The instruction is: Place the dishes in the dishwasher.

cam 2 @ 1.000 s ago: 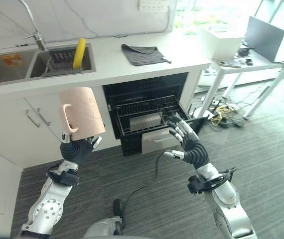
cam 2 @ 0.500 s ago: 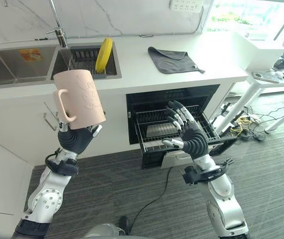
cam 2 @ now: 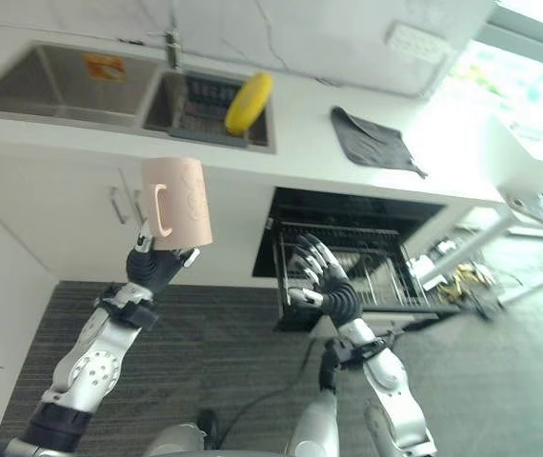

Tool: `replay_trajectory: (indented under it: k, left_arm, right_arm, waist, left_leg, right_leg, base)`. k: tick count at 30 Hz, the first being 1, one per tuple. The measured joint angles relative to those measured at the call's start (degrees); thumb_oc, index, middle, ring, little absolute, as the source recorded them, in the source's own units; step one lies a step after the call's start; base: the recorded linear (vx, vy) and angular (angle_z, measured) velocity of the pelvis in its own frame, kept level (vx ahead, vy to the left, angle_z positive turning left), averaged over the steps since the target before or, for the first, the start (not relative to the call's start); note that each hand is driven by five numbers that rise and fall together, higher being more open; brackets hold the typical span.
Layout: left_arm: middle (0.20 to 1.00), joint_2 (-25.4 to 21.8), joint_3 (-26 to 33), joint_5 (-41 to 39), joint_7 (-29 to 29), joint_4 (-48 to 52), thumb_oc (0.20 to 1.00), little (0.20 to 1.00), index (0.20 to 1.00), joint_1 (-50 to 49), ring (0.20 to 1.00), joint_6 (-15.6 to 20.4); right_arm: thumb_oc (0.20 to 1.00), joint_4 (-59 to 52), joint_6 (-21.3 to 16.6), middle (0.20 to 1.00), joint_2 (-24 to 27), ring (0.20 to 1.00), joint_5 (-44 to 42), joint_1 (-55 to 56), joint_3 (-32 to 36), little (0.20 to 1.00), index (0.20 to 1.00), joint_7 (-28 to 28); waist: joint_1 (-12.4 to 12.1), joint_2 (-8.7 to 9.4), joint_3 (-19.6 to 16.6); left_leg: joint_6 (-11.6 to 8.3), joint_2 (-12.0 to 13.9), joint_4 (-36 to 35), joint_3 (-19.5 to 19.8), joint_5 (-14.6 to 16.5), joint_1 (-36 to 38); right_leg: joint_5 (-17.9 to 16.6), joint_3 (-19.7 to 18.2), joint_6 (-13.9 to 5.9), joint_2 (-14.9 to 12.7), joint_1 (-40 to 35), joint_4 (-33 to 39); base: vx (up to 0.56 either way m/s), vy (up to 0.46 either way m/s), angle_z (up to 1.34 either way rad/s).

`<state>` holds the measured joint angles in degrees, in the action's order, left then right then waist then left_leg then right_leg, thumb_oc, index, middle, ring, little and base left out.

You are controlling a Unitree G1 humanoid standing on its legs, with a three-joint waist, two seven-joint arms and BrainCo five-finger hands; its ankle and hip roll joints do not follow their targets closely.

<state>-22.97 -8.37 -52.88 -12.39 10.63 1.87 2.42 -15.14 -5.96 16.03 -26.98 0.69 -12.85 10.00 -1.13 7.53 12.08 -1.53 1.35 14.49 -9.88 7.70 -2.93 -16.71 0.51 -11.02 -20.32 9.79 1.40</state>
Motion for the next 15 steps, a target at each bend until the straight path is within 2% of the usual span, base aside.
replay_trajectory:
  k: [2,4,5,6,7,8,9,10,12,13,15]
  left_arm:
    - [0.200,0.08,-0.15,0.00,0.01,2.40,0.200,0.200,0.200,0.44,0.200,-0.13]
    - [0.200,0.63,-0.27,-0.06,0.54,2.42,0.200,0.200,0.200,2.37,0.200,-0.17]
    - [0.200,0.41,-0.05,-0.62,1.23,4.03,0.200,0.200,0.200,1.88,0.200,-0.03]
    - [0.200,0.43,0.90,-1.26,1.28,4.83,0.200,0.200,0.200,1.14,0.200,-0.03]
    - [0.200,1.05,1.20,-2.35,1.26,4.93,0.200,0.200,0.200,-0.43,0.200,-0.13]
    - [0.200,2.36,0.55,-2.40,0.63,4.93,0.200,0.200,0.200,-3.40,0.200,-0.73]
    - [0.200,2.68,-0.82,-2.36,-0.49,4.33,0.200,0.200,0.200,-4.83,0.200,-0.76]
    - [0.200,2.78,-1.01,-2.37,-1.64,4.97,0.200,0.200,0.200,-6.10,0.200,-0.77]
    - [0.200,2.11,-0.66,-2.38,-2.03,5.10,0.200,0.200,0.200,-6.47,0.200,-0.78]
    - [0.200,2.76,-0.62,-2.27,-2.27,5.02,0.200,0.200,0.200,-5.44,0.200,-0.77]
    - [0.200,3.73,-1.24,-2.20,-2.45,5.08,0.200,0.200,0.200,-3.45,0.200,-0.69]
  right_arm:
    - [1.000,-1.84,0.05,1.000,0.52,1.000,-0.09,-2.68,0.70,1.000,1.000,-0.80]
    - [1.000,-1.67,1.36,1.000,2.19,1.000,-0.16,-3.24,2.01,1.000,1.000,-0.39]
    - [1.000,-3.14,3.04,1.000,4.12,1.000,-0.19,-3.27,2.74,1.000,1.000,0.01]
    - [1.000,-4.23,3.32,1.000,5.72,1.000,-0.33,-3.25,2.74,1.000,1.000,0.72]
    - [1.000,-4.94,3.82,1.000,7.51,1.000,-0.83,-3.21,2.76,1.000,1.000,1.69]
    - [1.000,-5.66,4.15,1.000,9.88,1.000,-1.29,0.55,4.98,1.000,1.000,3.24]
    - [1.000,-5.01,4.21,1.000,11.68,1.000,-1.65,3.01,6.72,1.000,1.000,3.51]
    - [1.000,-5.15,4.10,1.000,11.70,1.000,-2.66,3.94,8.39,1.000,1.000,3.77]
    - [1.000,-5.11,3.98,1.000,10.57,1.000,-3.07,3.17,8.89,1.000,1.000,3.79]
    - [1.000,-5.11,3.58,1.000,9.50,1.000,-2.98,3.48,8.61,1.000,1.000,2.63]
    - [1.000,-5.07,2.36,1.000,8.89,1.000,-2.98,3.34,8.27,1.000,1.000,1.90]
  waist:
    - [-0.04,-0.33,0.21]
    - [0.00,-0.72,0.24]
    - [0.06,-0.71,0.15]
    - [0.67,-0.52,0.01]
    - [0.98,-1.54,-0.27]
    - [3.17,-3.88,-0.28]
    - [4.08,-4.14,-0.31]
    - [4.35,-4.06,-0.28]
    - [5.02,-6.05,0.01]
    - [6.35,-6.22,-0.03]
    - [6.66,-6.67,-0.16]
  left_leg:
    - [0.24,0.47,0.19,1.63,-0.17,-0.01]
    - [0.23,1.81,-0.46,3.00,-0.19,-0.02]
    - [-0.13,2.78,-1.44,2.70,-0.60,0.47]
    - [-0.99,2.77,-2.95,2.61,-1.14,1.53]
    - [-2.23,3.73,-4.74,2.27,-1.93,2.77]
    - [-3.34,6.39,-5.20,-2.23,-5.38,2.70]
    - [-1.35,7.92,-4.02,-9.51,-8.08,1.72]
    - [-1.93,7.54,-5.51,-10.89,-8.05,1.84]
    - [-3.12,7.44,-13.26,-8.83,-8.73,4.89]
    - [-4.17,9.82,-17.72,-7.95,-9.40,9.05]
    - [-5.75,12.37,-19.94,-3.09,-10.35,11.43]
  right_leg:
    - [0.26,1.58,-0.32,3.10,-3.74,-1.37]
    - [1.53,5.19,-0.37,6.72,-6.06,-0.80]
    - [2.40,6.54,1.61,8.90,-7.04,0.60]
    - [1.73,6.80,2.46,9.55,-8.79,1.44]
    - [3.79,6.84,2.93,10.90,-9.85,1.35]
    - [7.49,9.50,4.52,12.35,-11.80,0.60]
    - [10.59,12.87,6.13,13.22,-14.13,1.83]
    - [12.43,13.11,7.07,13.43,-14.77,2.95]
    - [12.40,12.44,7.64,15.34,-13.29,2.62]
    - [11.96,12.33,8.27,16.24,-14.28,3.34]
    - [11.71,10.94,7.96,17.05,-13.85,3.58]
  base:
    - [0.06,-0.714,0.27]
    - [0.06,-0.433,0.14]
    - [0.02,-0.368,0.06]
    - [0.01,-0.368,-0.03]
    - [-0.04,-0.497,0.54]
    - [-0.04,-0.372,1.16]
    - [-0.03,-0.277,1.39]
    - [0.02,-0.029,0.78]
    - [0.03,0.114,0.01]
    - [0.02,0.150,-0.07]
    - [0.04,0.093,-0.27]
